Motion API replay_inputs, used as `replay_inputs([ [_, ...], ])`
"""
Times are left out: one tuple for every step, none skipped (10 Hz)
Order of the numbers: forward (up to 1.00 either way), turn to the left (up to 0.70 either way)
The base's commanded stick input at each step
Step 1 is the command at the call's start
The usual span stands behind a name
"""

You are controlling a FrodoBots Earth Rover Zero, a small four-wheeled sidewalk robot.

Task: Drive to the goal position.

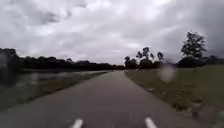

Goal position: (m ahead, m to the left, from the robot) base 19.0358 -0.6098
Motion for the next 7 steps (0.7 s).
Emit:
replay_inputs([
  [0.84,0.03],
  [0.84,0.03],
  [0.84,0.03],
  [0.84,0.03],
  [0.84,0.03],
  [0.84,0.03],
  [0.84,0.09],
])
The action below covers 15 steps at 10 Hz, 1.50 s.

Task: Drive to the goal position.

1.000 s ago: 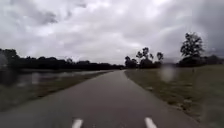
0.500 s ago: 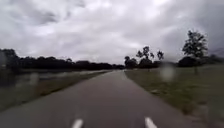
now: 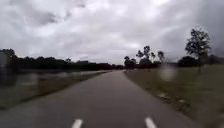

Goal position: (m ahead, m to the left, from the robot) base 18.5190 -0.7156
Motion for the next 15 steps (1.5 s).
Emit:
replay_inputs([
  [0.84,0.24],
  [0.84,0.31],
  [0.84,0.16],
  [0.84,0.03],
  [0.84,0.03],
  [0.84,0.03],
  [0.84,0.03],
  [0.84,0.03],
  [0.84,0.03],
  [0.84,0.03],
  [0.84,0.03],
  [0.84,0.03],
  [0.84,0.03],
  [0.84,0.03],
  [0.84,0.03],
])
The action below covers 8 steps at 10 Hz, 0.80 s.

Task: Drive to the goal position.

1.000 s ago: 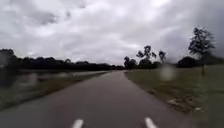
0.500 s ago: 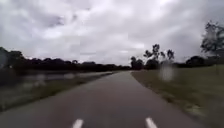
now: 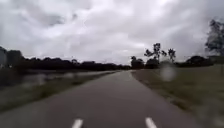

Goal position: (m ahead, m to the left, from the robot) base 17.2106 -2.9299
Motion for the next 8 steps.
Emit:
replay_inputs([
  [0.84,0.03],
  [0.84,0.03],
  [0.84,0.03],
  [0.84,0.03],
  [0.84,0.03],
  [0.84,0.03],
  [0.84,0.03],
  [0.84,0.03],
])
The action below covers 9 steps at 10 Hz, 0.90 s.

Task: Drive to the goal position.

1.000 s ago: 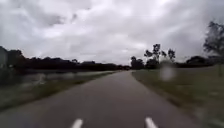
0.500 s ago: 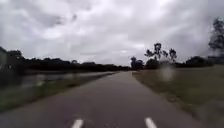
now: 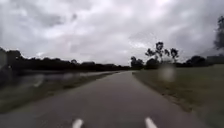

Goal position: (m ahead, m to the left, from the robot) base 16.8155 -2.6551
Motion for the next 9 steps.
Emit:
replay_inputs([
  [0.84,0.03],
  [0.84,0.03],
  [0.84,0.03],
  [0.84,0.03],
  [0.84,0.03],
  [0.84,0.03],
  [0.84,0.03],
  [0.84,0.03],
  [0.84,0.03],
])
